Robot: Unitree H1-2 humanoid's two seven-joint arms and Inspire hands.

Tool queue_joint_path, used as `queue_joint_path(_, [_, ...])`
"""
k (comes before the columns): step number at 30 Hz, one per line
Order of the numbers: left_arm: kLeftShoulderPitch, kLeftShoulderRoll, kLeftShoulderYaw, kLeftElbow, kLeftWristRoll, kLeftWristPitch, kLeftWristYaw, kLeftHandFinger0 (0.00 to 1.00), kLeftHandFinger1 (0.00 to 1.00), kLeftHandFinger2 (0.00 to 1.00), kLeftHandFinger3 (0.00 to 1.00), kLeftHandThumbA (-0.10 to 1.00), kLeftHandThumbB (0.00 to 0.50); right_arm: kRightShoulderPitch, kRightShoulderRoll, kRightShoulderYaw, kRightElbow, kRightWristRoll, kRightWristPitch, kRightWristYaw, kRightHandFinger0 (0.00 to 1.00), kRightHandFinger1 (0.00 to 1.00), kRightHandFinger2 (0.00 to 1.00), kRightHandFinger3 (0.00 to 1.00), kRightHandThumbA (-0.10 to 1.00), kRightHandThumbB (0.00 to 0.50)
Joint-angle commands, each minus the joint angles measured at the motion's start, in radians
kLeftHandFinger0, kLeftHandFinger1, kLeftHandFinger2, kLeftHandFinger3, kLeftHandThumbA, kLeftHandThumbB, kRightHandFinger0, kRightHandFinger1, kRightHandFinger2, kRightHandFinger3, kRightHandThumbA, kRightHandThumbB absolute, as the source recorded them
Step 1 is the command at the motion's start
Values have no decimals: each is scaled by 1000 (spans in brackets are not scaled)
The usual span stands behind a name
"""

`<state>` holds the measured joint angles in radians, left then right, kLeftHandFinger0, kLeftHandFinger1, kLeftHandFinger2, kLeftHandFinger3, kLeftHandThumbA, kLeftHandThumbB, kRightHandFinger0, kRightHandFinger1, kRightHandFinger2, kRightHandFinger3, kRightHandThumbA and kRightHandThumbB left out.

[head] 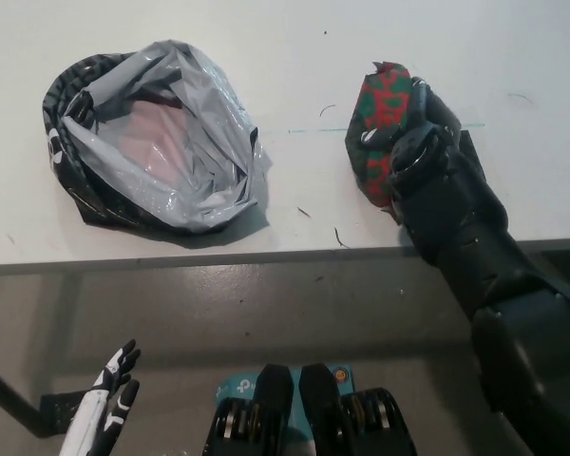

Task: The robot uses its right hand to pick up a bag of coffee beans and puts it in the black plastic bag, then the robot grabs the top of the bag and lifts it.

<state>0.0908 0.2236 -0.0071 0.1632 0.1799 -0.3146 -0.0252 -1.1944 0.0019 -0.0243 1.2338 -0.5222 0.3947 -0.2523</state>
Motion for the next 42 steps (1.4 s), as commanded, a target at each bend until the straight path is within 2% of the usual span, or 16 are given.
queue_joint_path(1, [-1, 9, -4, -28, 14, -35, 5, 1000, 1000, 1000, 1000, 1000, 265, -45, -7, -45, -25, 128, -77, -18, 1000, 1000, 1000, 1000, 1000, 458])
queue_joint_path(11, [-6, 7, 1, -38, 3, -20, 2, 1000, 1000, 1000, 1000, 1000, 285, 9, -15, -198, 46, 315, -159, 66, 1000, 1000, 1000, 1000, 984, 423])
queue_joint_path(13, [-11, 7, 3, -37, 3, -21, 4, 1000, 1000, 1000, 1000, 1000, 287, 18, -12, -241, 72, 364, -177, 52, 1000, 1000, 1000, 1000, 835, 394])
queue_joint_path(14, [-12, 7, 4, -40, 5, -17, 6, 1000, 1000, 1000, 1000, 1000, 284, 26, -9, -266, 86, 387, -188, 16, 855, 1000, 1000, 1000, 557, 386])
queue_joint_path(15, [-13, 7, 4, -38, 3, -20, 6, 1000, 1000, 1000, 1000, 1000, 282, 29, -8, -272, 97, 390, -190, -4, 641, 1000, 1000, 1000, 439, 389])
queue_joint_path(16, [-15, 6, 5, -35, -3, -25, 4, 1000, 1000, 1000, 1000, 1000, 281, 33, -10, -267, 116, 382, -180, -23, 179, 489, 903, 1000, 126, 261])
queue_joint_path(17, [-15, 6, 5, -34, -6, -26, 3, 1000, 1000, 1000, 1000, 1000, 280, 34, -11, -264, 124, 379, -176, -30, 49, 291, 706, 1000, 100, 308])
queue_joint_path(18, [-16, 8, 5, -35, -5, -26, 3, 1000, 1000, 1000, 1000, 1000, 279, 52, -10, -241, 131, 359, -205, -47, 10, 75, 422, 1000, -60, 265])
queue_joint_path(19, [-18, 9, 6, -37, -2, -26, 4, 1000, 1000, 1000, 1000, 1000, 278, 70, -9, -236, 134, 357, -235, -60, 2, 53, 371, 1000, -92, 231])
queue_joint_path(20, [-21, 8, 6, -40, -3, -18, 4, 1000, 1000, 1000, 1000, 1000, 280, 82, -7, -261, 142, 389, -262, -75, 77, 329, 741, 756, -100, 204])
queue_joint_path(22, [-22, 9, 7, -39, -2, -19, 5, 1000, 1000, 1000, 1000, 1000, 283, 90, -6, -286, 145, 424, -294, -74, 125, 440, 859, 691, -100, 196])
queue_joint_path(23, [-26, 9, 8, -36, -1, -21, 6, 1000, 1000, 1000, 1000, 1000, 285, 100, -5, -346, 145, 493, -332, -50, 123, 448, 862, 895, -100, 186])
queue_joint_path(31, [-34, 6, 10, -35, -4, -17, 7, 1000, 1000, 1000, 1000, 1000, 288, 99, -3, -611, 151, 752, -385, 77, 0, 183, 708, 728, -100, 182])
queue_joint_path(33, [-35, 5, 11, -33, -3, -21, 9, 1000, 1000, 1000, 1000, 1000, 288, 95, -5, -715, 154, 848, -360, 149, 0, 71, 638, 1000, -100, 178])
queue_joint_path(38, [-39, 6, 10, -34, -5, -20, 6, 1000, 1000, 1000, 1000, 1000, 279, 75, -14, -881, 155, 984, -266, 268, 0, 0, 542, 1000, -100, 110])
queue_joint_path(42, [-39, 7, 10, -33, -17, -16, -1, 1000, 1000, 1000, 1000, 1000, 271, 61, -11, -1002, 148, 1083, -219, 361, 0, 39, 647, 1000, -100, 108])
